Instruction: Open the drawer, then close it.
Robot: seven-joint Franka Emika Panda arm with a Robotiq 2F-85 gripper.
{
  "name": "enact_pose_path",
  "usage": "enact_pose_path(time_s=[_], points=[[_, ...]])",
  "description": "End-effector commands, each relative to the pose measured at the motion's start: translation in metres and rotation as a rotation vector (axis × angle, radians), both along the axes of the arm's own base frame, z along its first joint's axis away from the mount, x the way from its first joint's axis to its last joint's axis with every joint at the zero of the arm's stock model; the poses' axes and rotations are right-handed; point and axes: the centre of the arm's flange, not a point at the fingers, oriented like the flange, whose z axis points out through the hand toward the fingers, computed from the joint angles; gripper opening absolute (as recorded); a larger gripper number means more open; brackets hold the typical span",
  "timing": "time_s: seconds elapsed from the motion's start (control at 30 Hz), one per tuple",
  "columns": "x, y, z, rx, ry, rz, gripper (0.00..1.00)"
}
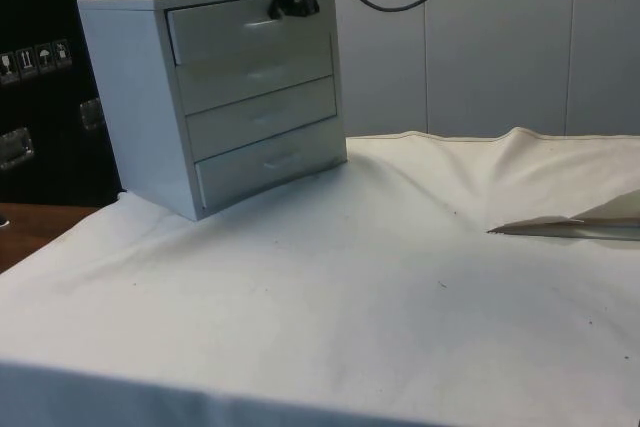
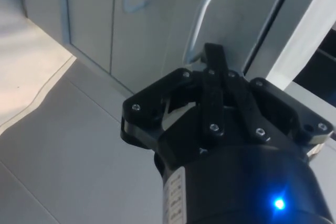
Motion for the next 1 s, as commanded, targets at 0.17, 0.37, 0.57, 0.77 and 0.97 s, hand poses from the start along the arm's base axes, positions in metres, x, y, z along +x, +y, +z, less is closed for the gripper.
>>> enact_pose_path(time_s=[0.17,0.37,0.57,0.77,0.97], points=[[0.004,-0.001,0.000,0.005,-0.001,0.001,0.00],[0.006,-0.001,0.000,0.000,-0.002,-0.004,0.00],[0.004,0.001,0.001,-0.002,-0.004,-0.007,0.00],[-0.002,0.006,0.005,0.001,-0.011,-0.005,0.00],[-0.012,0.012,0.009,0.006,-0.014,-0.005,0.00]])
